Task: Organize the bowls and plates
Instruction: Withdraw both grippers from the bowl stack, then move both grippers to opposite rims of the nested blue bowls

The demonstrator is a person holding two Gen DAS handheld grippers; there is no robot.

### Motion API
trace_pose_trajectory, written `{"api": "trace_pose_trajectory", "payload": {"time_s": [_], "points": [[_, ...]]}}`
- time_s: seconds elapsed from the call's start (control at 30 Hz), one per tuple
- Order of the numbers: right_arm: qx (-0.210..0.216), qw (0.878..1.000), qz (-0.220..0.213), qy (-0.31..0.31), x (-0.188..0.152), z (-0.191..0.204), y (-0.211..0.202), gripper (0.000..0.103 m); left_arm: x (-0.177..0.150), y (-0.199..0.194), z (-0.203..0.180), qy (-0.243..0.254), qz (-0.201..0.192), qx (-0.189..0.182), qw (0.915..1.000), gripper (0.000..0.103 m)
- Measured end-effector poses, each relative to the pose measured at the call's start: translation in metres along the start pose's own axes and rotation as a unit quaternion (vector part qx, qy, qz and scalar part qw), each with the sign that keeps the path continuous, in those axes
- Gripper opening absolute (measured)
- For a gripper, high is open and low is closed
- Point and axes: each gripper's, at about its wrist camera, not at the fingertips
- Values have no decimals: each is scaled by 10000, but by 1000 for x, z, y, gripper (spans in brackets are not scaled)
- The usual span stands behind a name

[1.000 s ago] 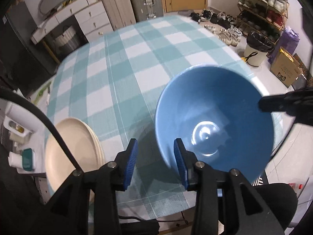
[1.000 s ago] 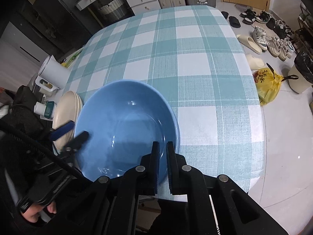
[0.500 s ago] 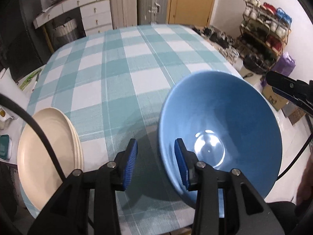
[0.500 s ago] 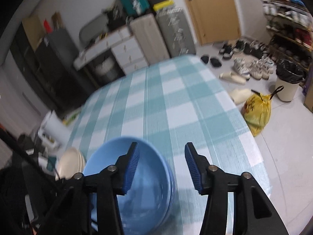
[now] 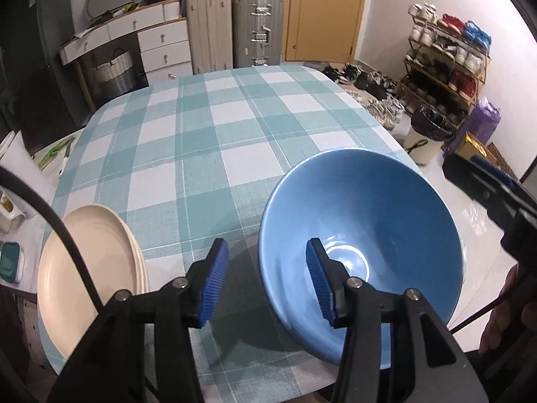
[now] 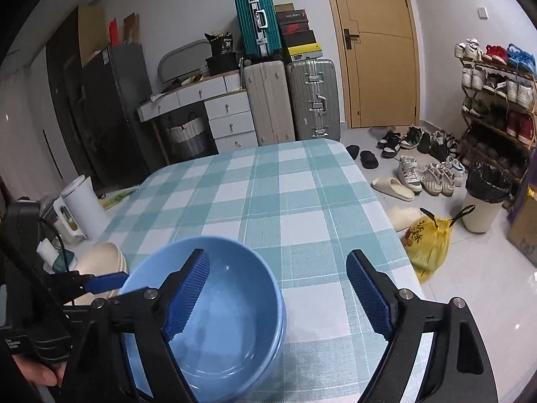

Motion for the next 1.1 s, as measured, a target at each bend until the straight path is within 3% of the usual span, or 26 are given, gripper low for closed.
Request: {"api": "trace_pose_trajectory", "payload": {"time_s": [0.23,0.4,0.57,1.1], "points": [[394,9979,226,473,-4,-15,2,88,-4,-11,1,35,-249,146,9996,50],[482,9957,402,684,-6,-22,8,90,-6,-10,5,54,-339,420,9985,56],[462,9956,504,637,-6,-20,12,90,-6,-10,7,-56,-356,441,9984,62],[198,9952,922,256,-11,-8,29,90,-3,-1,3,-59,-124,447,9989,62]]}}
Point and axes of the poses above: each gripper's, at about its wrist camera, not at the fingertips, and y roughly the way its jaws point, z to its left, x to its top, and after that the axes turned 10 degrees about z, right-handed
